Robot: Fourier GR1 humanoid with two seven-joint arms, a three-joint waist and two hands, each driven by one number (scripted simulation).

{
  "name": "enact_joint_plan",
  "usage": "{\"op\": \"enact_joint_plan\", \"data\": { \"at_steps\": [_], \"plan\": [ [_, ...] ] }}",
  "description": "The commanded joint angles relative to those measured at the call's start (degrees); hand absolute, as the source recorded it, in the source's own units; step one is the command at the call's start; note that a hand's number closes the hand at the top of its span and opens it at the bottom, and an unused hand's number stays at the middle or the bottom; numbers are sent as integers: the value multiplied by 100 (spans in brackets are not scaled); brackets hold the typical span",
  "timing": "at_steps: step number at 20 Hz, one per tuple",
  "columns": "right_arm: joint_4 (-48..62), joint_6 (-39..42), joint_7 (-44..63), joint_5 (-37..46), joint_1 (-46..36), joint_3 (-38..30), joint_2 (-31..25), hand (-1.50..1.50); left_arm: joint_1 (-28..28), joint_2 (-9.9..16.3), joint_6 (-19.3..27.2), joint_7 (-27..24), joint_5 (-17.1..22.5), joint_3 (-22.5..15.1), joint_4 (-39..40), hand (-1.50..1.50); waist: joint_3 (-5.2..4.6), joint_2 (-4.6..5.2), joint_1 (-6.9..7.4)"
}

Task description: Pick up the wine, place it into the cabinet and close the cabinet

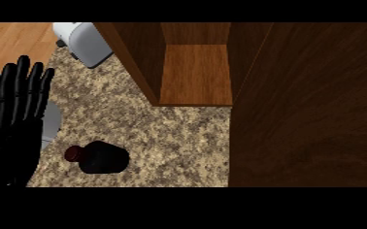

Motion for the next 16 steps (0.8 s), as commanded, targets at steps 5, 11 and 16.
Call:
{"op": "enact_joint_plan", "data": {
  "at_steps": [5, 11, 16],
  "plan": [
    [-426, 104, -16, 30, 743, 204, 47, -150, 651, 510, -1315, -324, 467, -818, -942, -150, -247, -108, -144],
    [-1152, 827, 902, -729, 1107, 912, -184, -150, 1807, 115, -1500, 561, 1653, -1965, -1465, -150, -250, -118, -106],
    [-1688, 740, 1397, -1067, 1068, 713, -203, -150, 2716, 474, -1703, 607, 1730, -2138, -2418, -150, -248, -86, -84]
  ]
}}
